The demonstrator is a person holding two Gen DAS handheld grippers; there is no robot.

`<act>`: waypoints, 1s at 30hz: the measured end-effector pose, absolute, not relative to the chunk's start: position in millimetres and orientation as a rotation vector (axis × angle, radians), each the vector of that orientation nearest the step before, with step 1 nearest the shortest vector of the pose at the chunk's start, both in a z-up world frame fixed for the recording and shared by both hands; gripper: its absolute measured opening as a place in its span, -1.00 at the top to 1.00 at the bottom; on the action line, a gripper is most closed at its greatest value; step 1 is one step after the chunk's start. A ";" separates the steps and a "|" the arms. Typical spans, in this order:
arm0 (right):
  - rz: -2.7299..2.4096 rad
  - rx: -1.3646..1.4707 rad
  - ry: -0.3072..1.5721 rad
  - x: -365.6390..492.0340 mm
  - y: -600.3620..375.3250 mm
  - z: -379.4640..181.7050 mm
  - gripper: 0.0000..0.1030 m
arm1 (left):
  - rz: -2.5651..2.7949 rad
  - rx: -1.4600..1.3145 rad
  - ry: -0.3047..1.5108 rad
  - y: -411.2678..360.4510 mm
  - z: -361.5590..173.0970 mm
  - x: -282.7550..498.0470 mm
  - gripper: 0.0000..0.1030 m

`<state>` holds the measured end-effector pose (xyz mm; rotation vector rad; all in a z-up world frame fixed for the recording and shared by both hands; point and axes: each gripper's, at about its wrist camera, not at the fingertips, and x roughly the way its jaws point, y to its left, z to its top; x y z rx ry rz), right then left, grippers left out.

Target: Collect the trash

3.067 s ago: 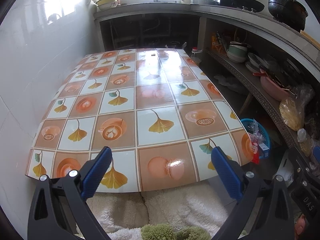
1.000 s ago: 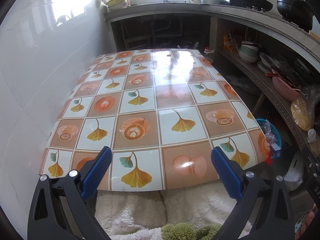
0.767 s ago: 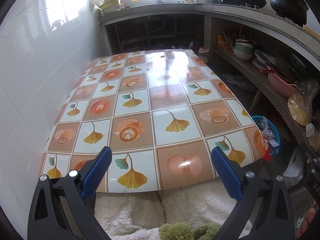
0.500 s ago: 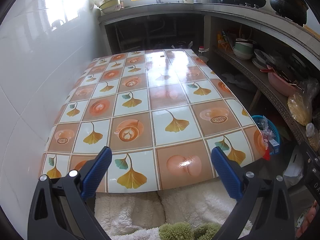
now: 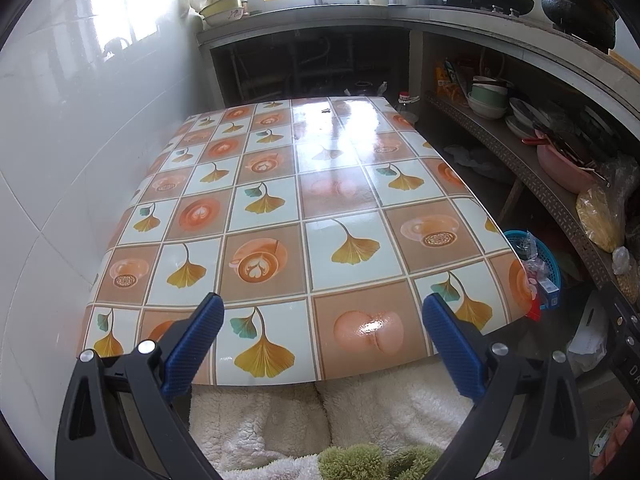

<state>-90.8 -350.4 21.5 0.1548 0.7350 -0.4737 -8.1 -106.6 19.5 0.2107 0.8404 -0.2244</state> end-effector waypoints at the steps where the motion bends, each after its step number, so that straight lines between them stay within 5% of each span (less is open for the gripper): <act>1: -0.474 0.155 0.735 -90.9 -350.2 21.5 -0.85 | -0.224 0.210 0.840 -106.8 19.4 -8.1 -0.89; 30: -0.479 0.157 0.734 -91.0 -348.8 21.3 -0.85 | -0.226 0.210 0.842 -105.1 19.1 -6.8 -0.89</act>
